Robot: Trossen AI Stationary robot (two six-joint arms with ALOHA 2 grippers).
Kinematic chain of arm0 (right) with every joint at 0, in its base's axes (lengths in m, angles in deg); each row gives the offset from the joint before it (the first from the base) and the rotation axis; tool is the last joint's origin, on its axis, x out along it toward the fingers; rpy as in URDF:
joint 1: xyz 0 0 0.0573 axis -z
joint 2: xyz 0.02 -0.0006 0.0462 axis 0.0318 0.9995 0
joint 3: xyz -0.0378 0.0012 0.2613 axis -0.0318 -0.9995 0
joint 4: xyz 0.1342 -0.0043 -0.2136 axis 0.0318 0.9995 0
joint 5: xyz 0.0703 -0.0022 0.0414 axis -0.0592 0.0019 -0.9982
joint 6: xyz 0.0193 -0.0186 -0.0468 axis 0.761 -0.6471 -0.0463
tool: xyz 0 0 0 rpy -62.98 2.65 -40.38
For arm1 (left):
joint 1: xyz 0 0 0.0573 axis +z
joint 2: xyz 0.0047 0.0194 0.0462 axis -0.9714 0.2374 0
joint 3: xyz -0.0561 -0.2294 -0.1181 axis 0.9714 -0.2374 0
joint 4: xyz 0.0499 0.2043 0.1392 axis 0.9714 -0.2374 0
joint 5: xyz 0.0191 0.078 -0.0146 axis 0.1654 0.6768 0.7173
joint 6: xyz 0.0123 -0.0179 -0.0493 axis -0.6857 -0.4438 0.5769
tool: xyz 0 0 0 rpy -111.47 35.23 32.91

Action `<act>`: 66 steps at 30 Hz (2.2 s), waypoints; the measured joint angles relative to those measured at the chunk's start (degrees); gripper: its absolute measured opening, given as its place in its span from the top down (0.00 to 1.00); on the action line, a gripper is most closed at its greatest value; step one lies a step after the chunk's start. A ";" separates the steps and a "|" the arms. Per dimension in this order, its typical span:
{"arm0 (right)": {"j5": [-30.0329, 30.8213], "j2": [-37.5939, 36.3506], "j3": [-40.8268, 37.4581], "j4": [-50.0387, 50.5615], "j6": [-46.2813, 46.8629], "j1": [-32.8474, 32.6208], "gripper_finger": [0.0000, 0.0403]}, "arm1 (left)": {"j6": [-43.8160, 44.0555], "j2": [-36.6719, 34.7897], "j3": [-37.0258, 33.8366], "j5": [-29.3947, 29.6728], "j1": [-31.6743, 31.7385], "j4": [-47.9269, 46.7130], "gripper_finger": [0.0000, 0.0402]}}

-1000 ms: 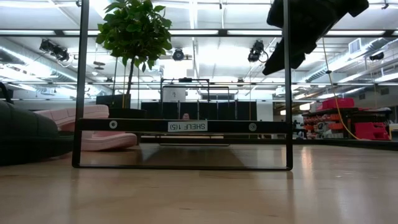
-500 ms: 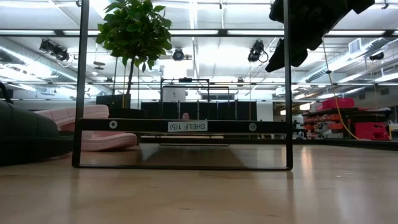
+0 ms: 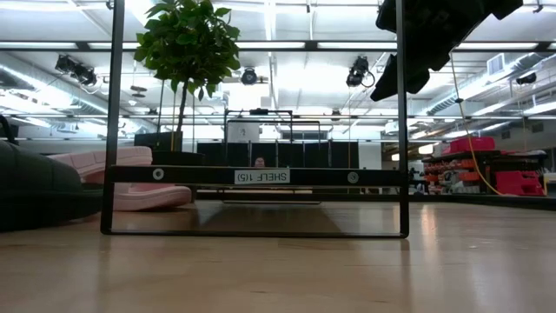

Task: Pick and place slides into the shelf
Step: Put the bottom black slipper on the shelf

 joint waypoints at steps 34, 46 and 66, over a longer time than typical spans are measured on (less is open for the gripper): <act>-0.03 0.00 -0.02 0.00 0.09 0.00 0.57 | -7.82 0.29 -7.85 2.22 3.57 -5.46 0.55; -0.04 0.00 -0.02 -0.02 0.09 0.00 0.57 | -7.93 0.35 -10.43 -0.45 3.72 -5.35 0.71; -0.03 0.00 -0.02 -0.02 0.12 0.00 0.57 | -12.01 -0.30 -10.25 -20.81 0.72 -5.12 0.95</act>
